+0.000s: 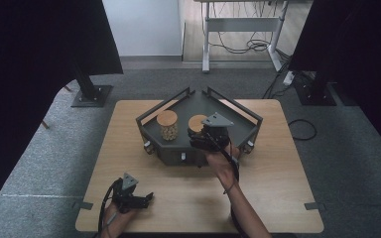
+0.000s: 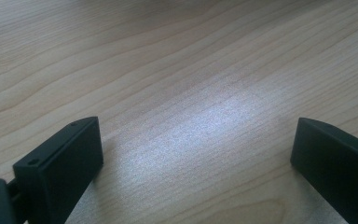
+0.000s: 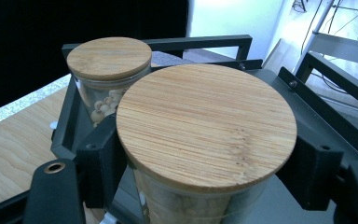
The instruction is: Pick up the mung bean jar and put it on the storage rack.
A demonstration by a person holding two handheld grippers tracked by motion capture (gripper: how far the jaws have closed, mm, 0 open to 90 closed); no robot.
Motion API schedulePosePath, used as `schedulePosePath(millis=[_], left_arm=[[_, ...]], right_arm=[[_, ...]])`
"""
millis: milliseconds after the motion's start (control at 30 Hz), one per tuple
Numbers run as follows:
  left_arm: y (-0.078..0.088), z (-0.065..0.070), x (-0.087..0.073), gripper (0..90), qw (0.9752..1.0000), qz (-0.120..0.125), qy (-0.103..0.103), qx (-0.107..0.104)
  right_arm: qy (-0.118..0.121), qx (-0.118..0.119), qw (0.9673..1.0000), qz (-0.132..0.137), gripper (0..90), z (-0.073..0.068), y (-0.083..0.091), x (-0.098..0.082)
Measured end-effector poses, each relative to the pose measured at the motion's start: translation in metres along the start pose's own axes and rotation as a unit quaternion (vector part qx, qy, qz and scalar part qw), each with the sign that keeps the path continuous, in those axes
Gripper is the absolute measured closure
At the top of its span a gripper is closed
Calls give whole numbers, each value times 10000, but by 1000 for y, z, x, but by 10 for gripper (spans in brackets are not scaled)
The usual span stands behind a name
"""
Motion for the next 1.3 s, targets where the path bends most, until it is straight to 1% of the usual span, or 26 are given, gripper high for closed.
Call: schedulePosePath(millis=[433,600,867,1100,1300], left_arm=[[0,0,0,20,10000,-4,6,-6],[0,0,0,20,10000,-3,6,-6],[0,0,0,20,10000,-1,8,-6],[0,0,0,20,10000,0,7,-8],[0,0,0,20,10000,1,2,-4]], right_arm=[[9,-90,10000,12,249,3,-12,4],[63,-123,9999,2,249,3,-18,5],[87,-158,9998,-70,249,3,-28,5],[-6,-179,9998,-71,248,4,-35,1],[-17,-186,9998,-61,248,5,-39,-1]])
Point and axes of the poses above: each handheld gripper's, and its own axes: y roughly backward along the jaws, x roughly out of its top, z roughly to its right, the point moved 2 cm from there along -y, roughly forward along the jaws, and after that the axes turned 15 degrees about -z, right-handed, at the moved point
